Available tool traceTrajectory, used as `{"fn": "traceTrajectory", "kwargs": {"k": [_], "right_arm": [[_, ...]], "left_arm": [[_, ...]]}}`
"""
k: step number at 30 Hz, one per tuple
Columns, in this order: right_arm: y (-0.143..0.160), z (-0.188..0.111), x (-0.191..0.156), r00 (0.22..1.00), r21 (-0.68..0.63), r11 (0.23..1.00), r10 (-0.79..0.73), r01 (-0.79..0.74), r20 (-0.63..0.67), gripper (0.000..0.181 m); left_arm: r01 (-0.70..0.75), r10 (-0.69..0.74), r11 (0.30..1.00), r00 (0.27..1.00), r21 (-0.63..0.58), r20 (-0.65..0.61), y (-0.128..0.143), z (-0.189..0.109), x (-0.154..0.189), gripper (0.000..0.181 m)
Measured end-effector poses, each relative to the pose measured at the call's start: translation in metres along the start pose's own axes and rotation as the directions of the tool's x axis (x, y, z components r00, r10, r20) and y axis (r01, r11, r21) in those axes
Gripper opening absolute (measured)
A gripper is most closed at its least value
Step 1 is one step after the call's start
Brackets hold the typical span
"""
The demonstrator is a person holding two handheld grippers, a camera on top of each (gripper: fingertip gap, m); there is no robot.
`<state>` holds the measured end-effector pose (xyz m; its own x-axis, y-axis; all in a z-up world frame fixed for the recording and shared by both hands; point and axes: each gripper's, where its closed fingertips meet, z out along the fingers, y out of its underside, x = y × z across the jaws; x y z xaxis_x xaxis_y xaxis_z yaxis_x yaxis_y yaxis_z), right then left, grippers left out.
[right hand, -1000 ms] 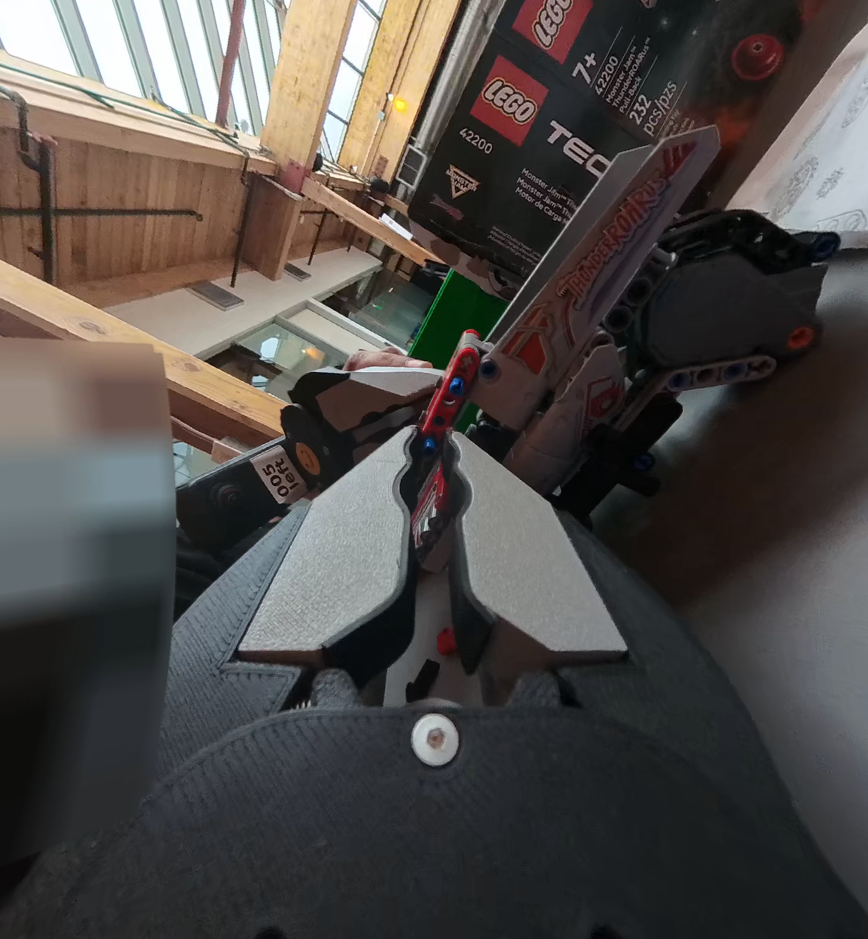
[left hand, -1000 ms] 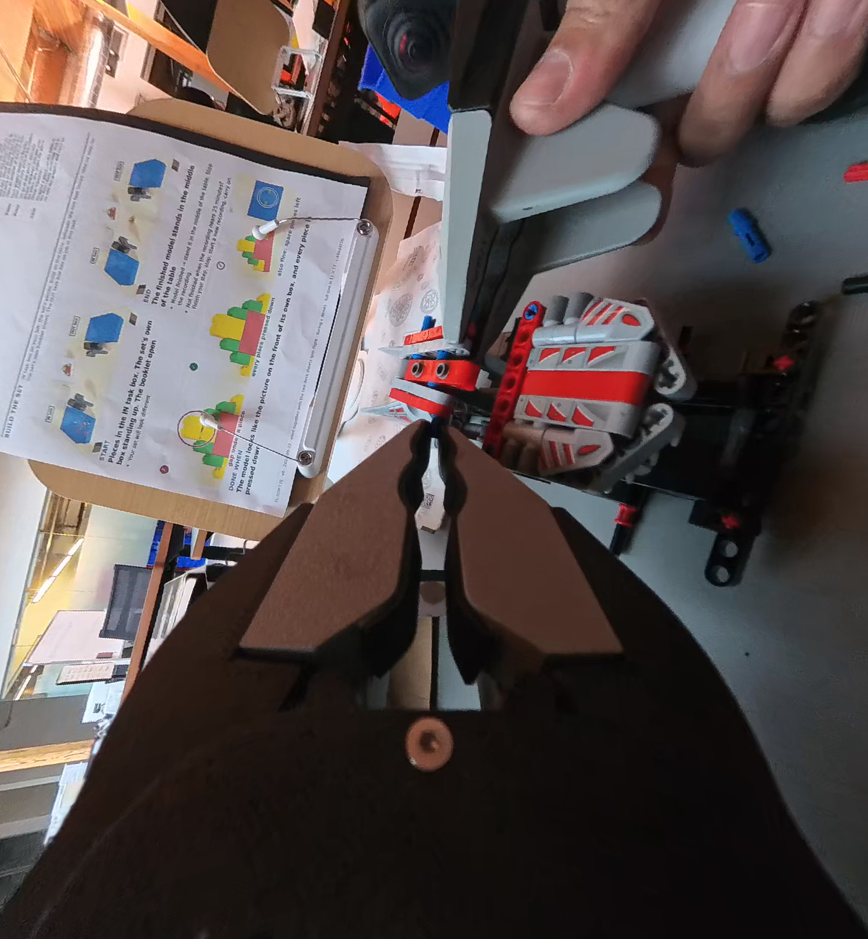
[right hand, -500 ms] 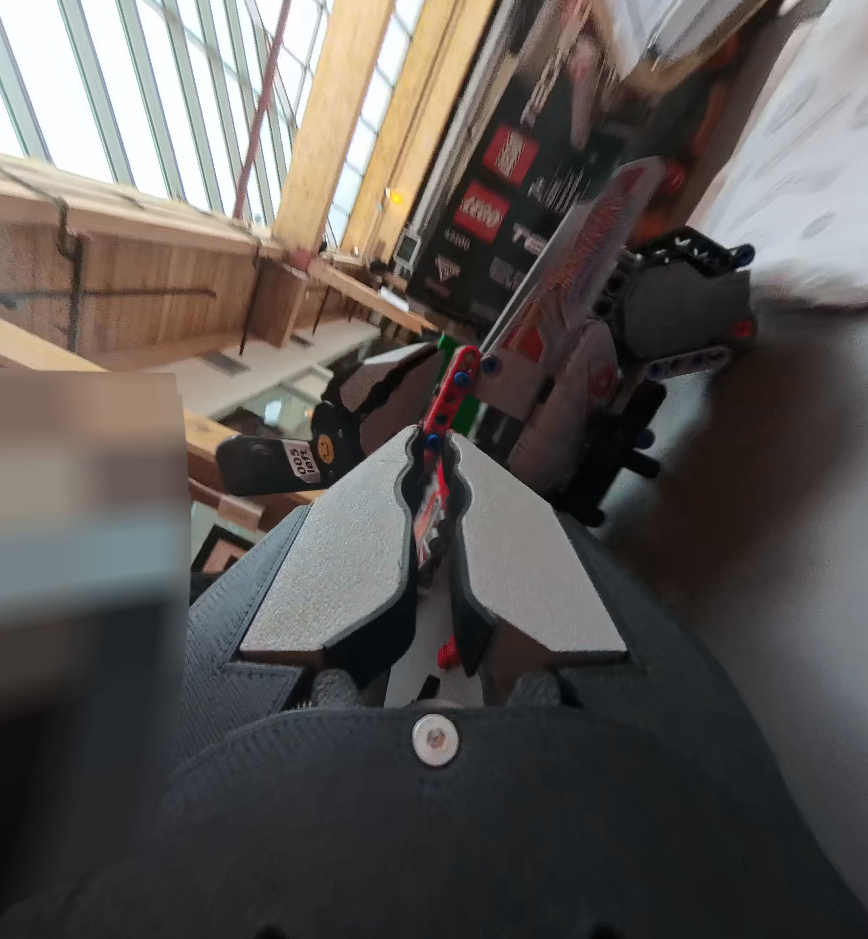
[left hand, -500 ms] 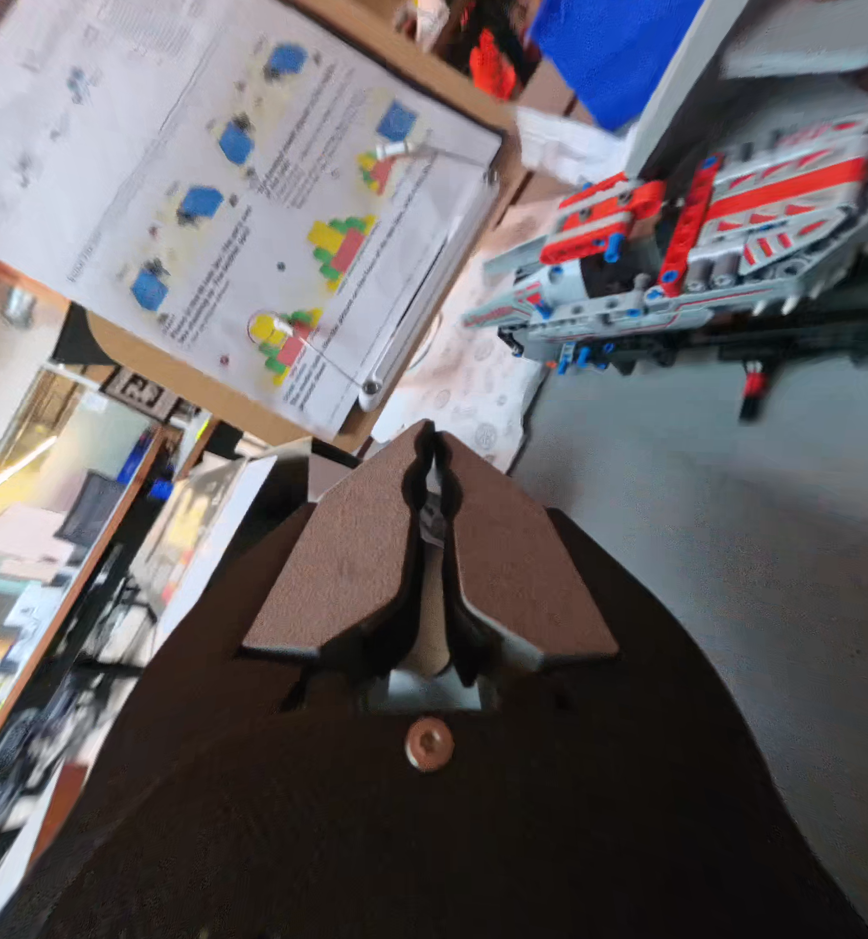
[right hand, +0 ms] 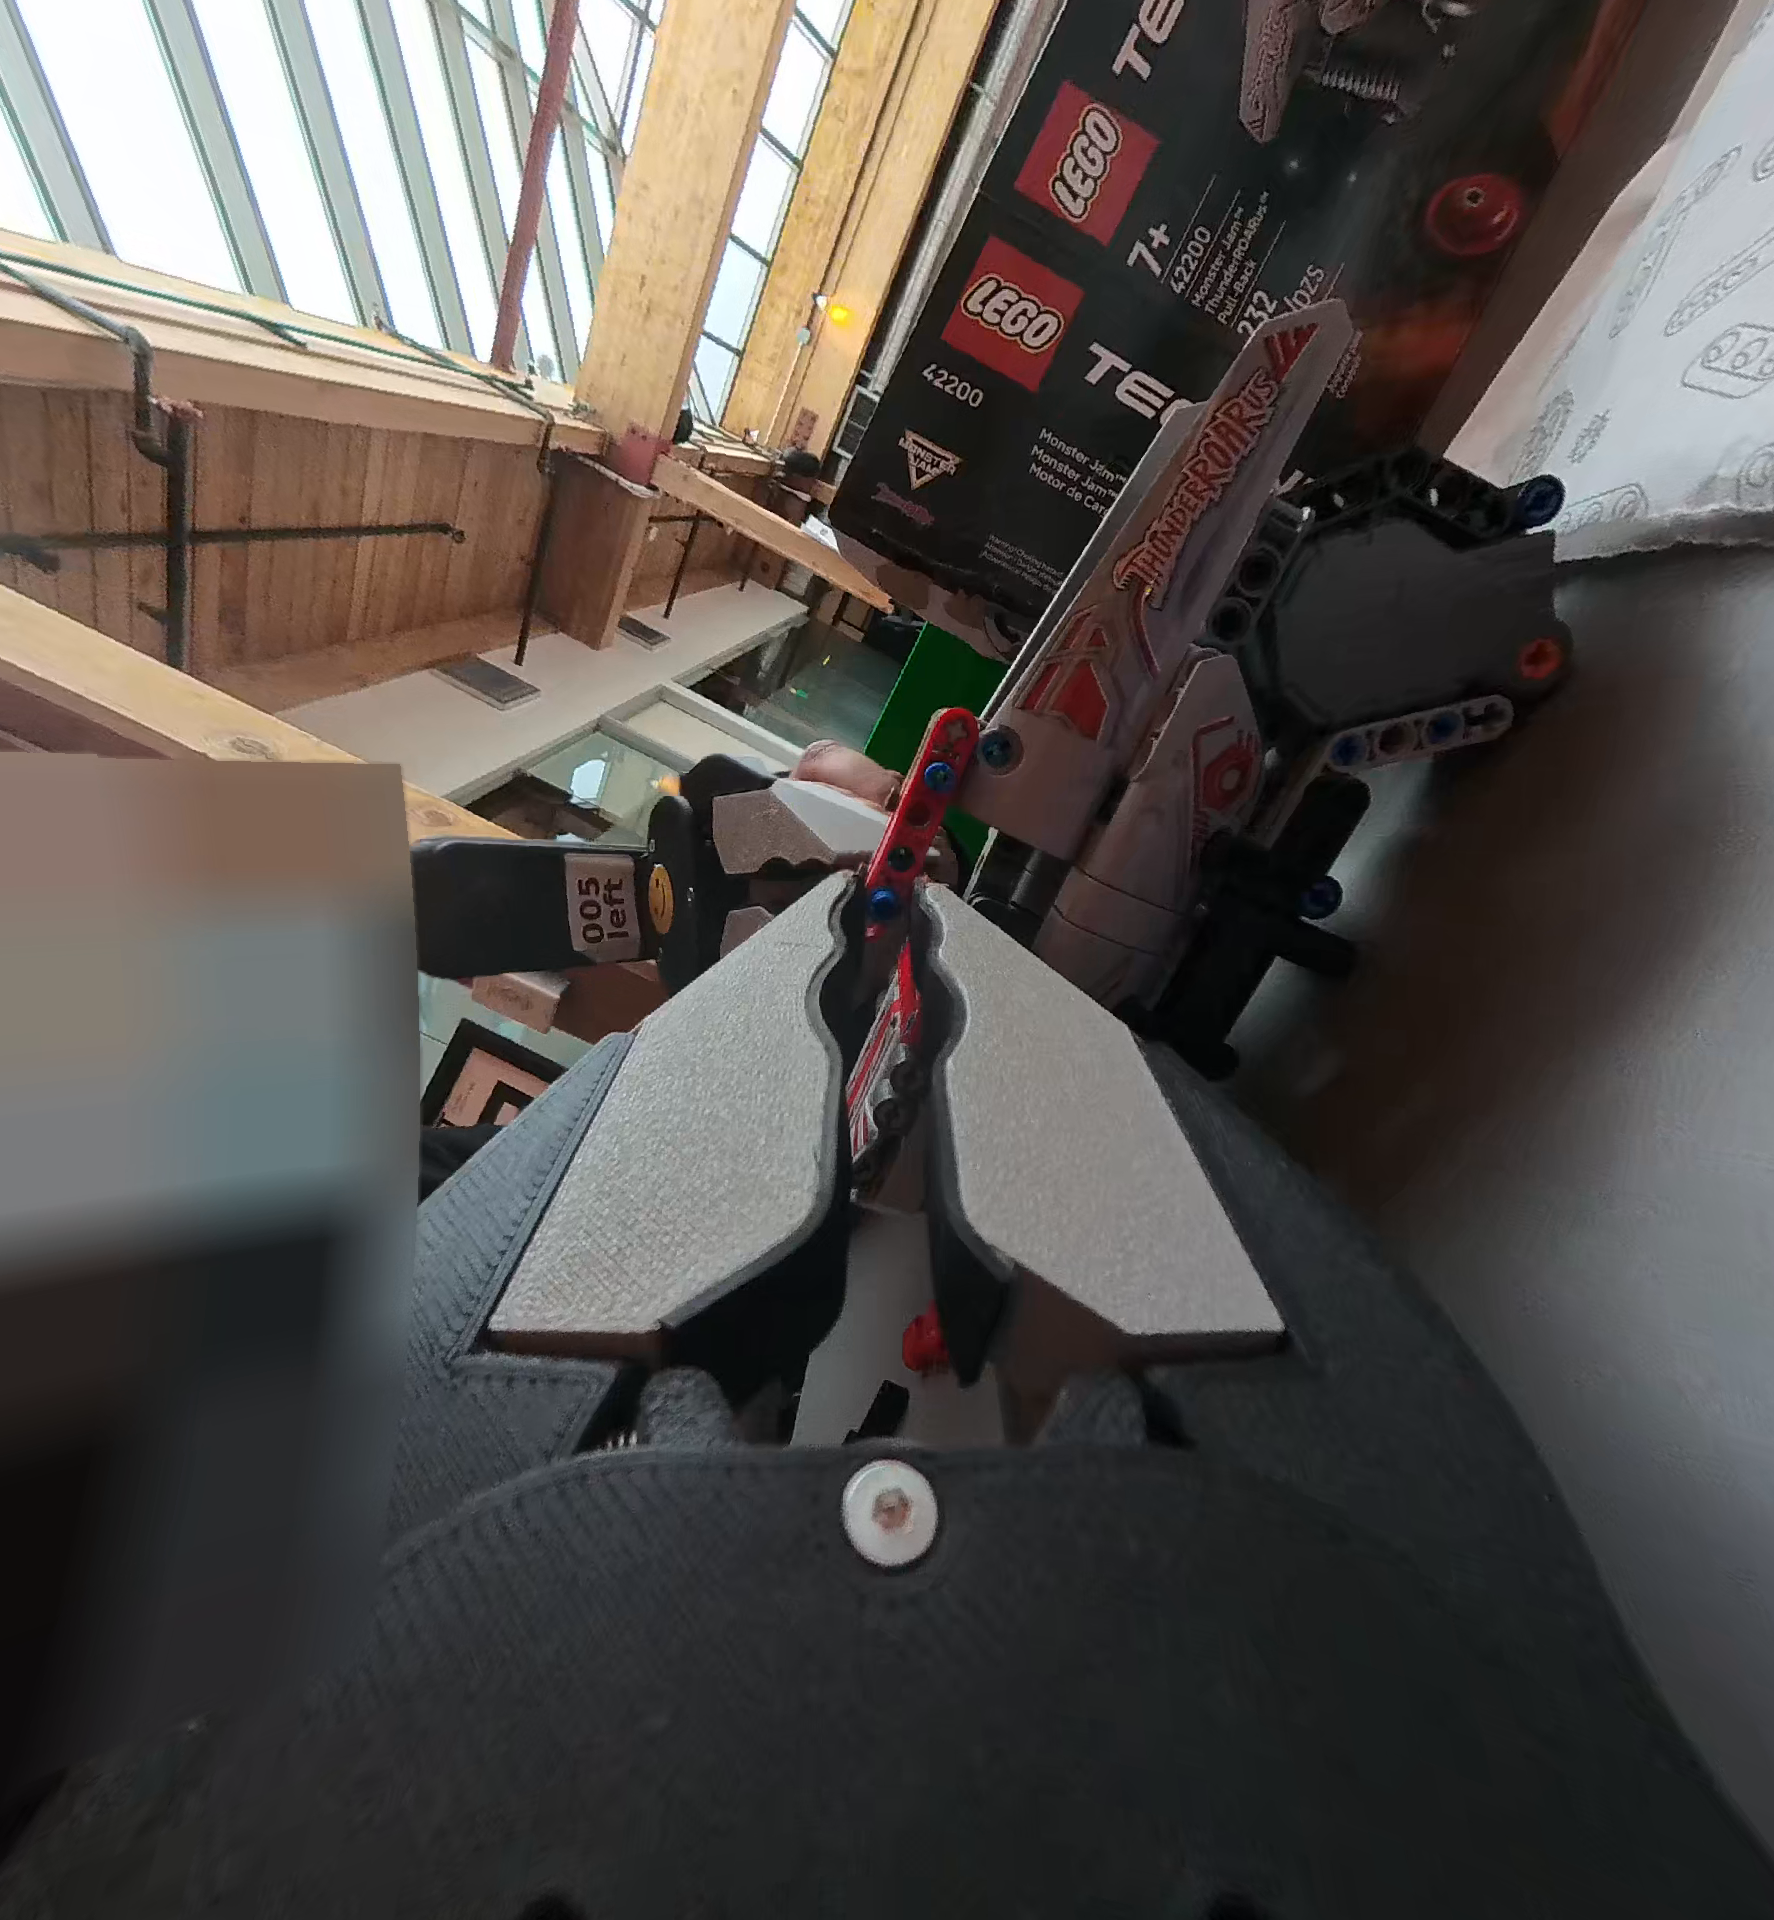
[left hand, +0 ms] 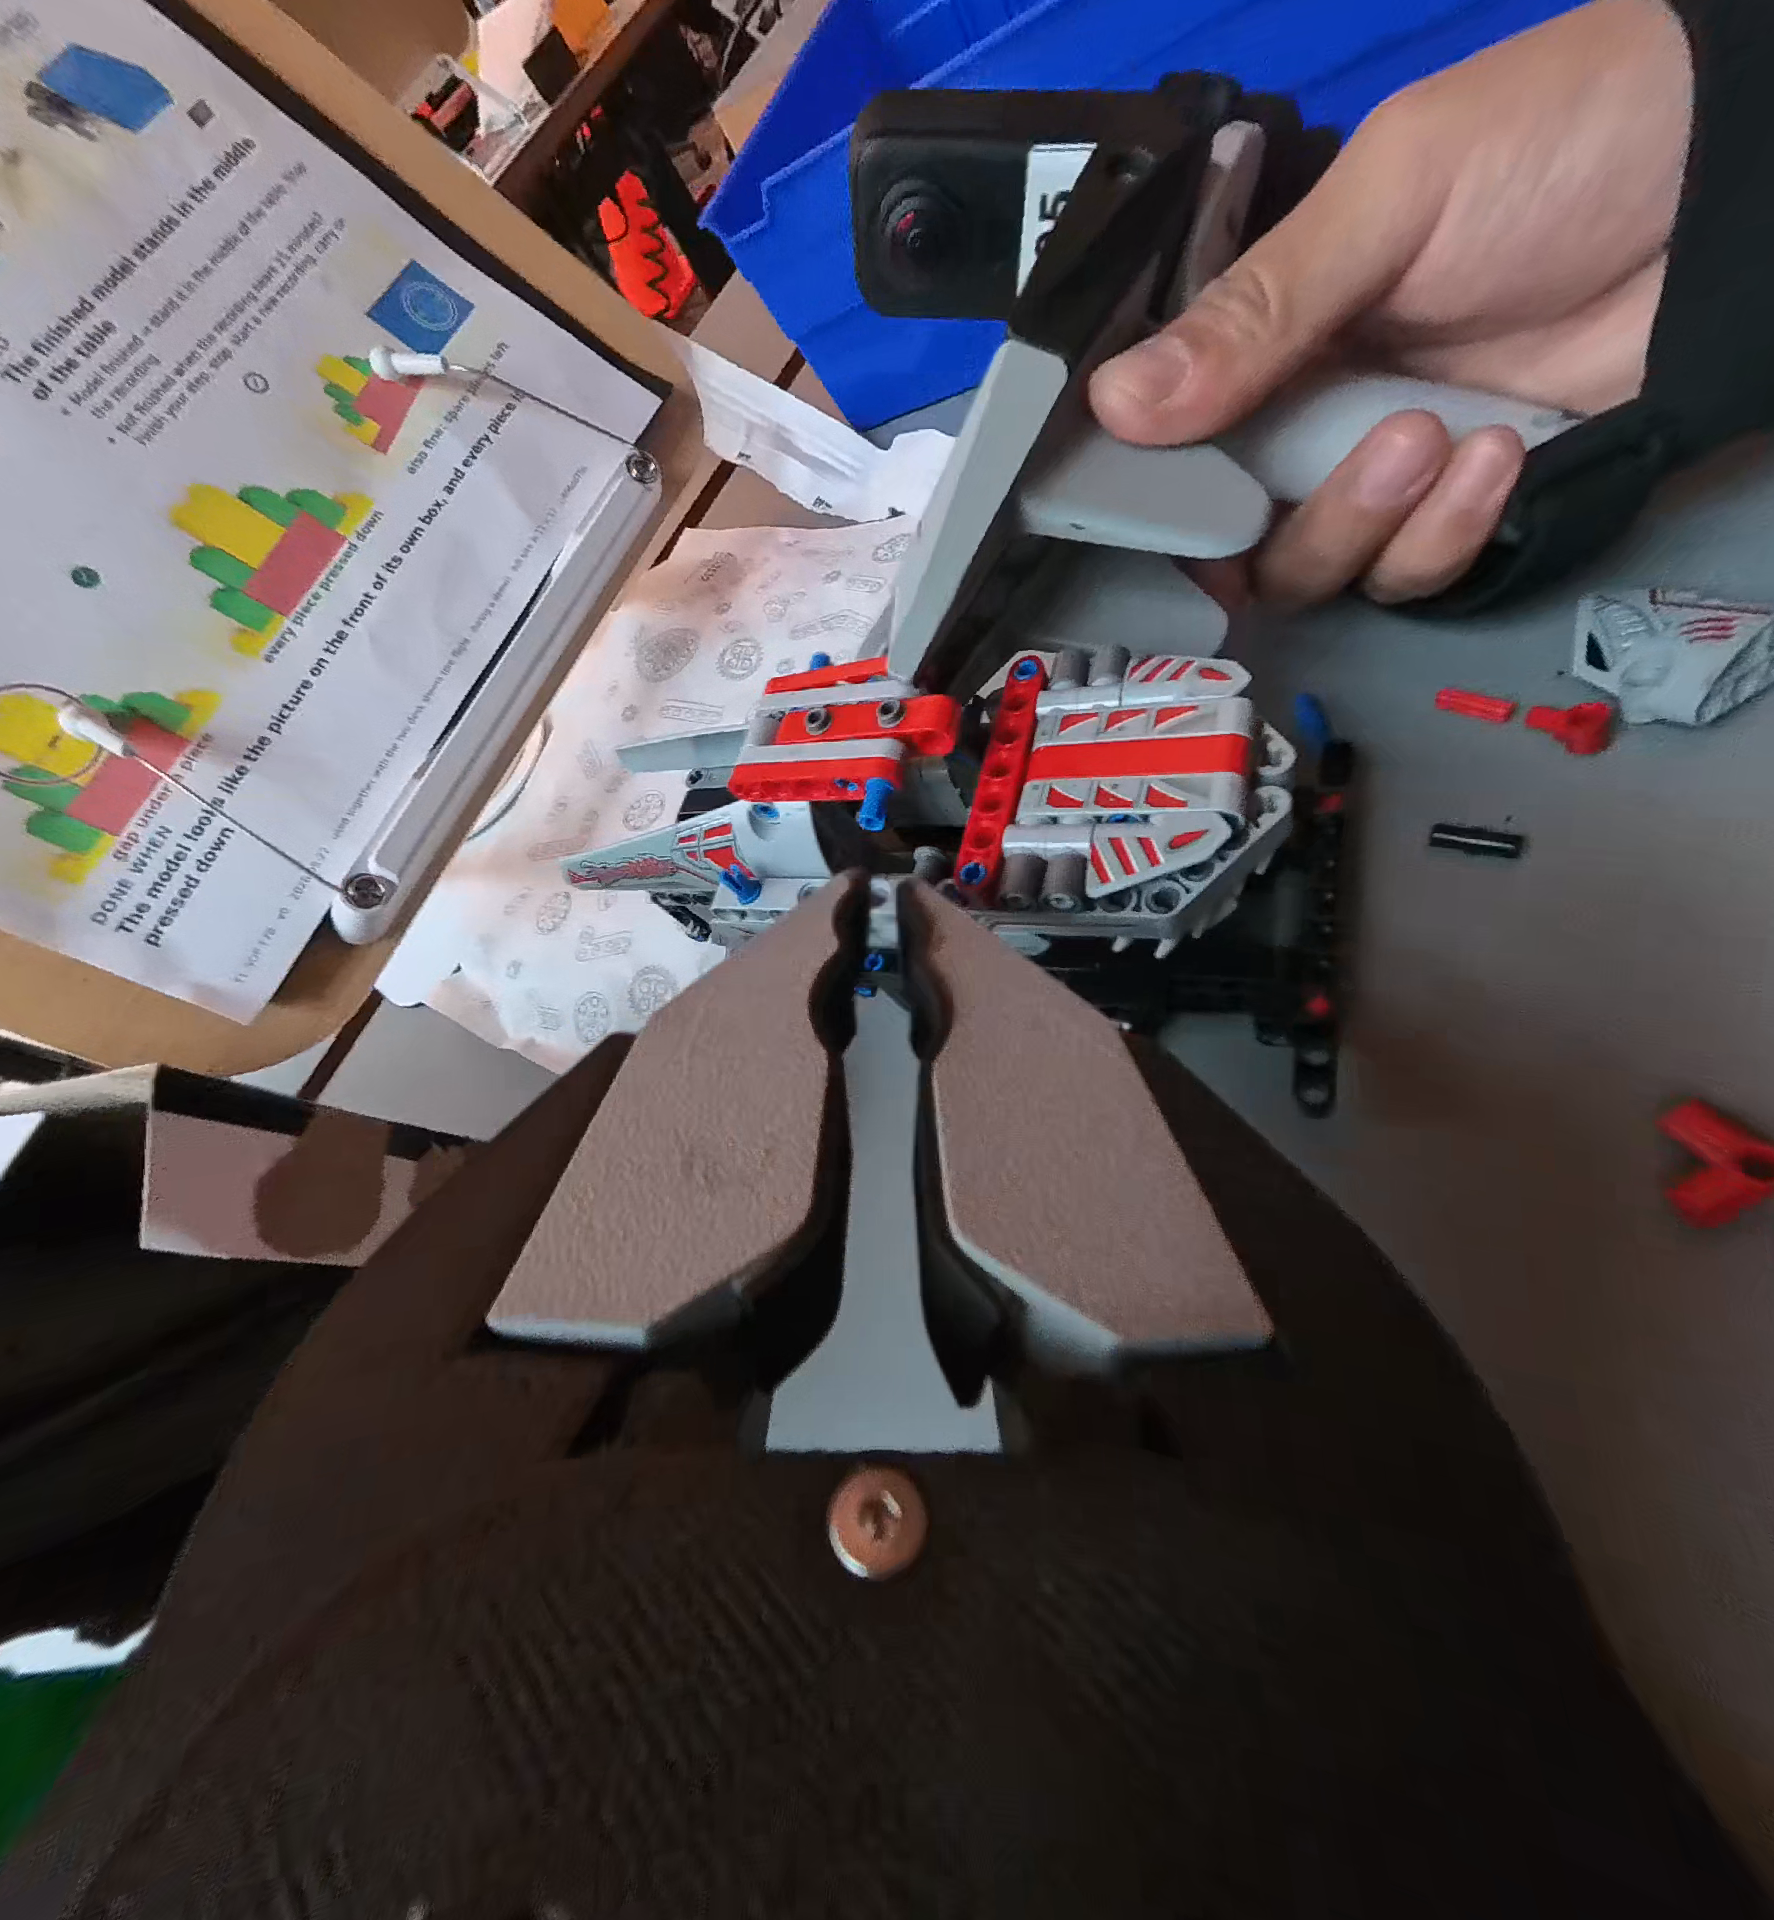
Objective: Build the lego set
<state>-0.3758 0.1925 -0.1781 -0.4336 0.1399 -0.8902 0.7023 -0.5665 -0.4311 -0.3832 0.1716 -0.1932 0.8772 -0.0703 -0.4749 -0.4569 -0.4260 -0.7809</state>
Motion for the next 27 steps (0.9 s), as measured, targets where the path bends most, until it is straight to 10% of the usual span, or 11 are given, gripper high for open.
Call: {"fn": "traceTrajectory", "kwargs": {"k": [18, 27], "right_arm": [[0.007, 0.008, -0.001, 0.992, -0.066, 0.994, -0.092, 0.086, -0.091, 0.004], [0.008, 0.008, -0.001, 0.998, -0.062, 0.998, -0.033, 0.030, -0.054, 0.003]], "left_arm": [[-0.402, 0.460, 0.863, 0.876, -0.305, 0.146, 0.001, 0.003, -0.009, 0.000], [-0.238, 0.270, 0.952, 0.949, -0.193, 0.161, 0.005, -0.005, -0.018, 0.000]]}}
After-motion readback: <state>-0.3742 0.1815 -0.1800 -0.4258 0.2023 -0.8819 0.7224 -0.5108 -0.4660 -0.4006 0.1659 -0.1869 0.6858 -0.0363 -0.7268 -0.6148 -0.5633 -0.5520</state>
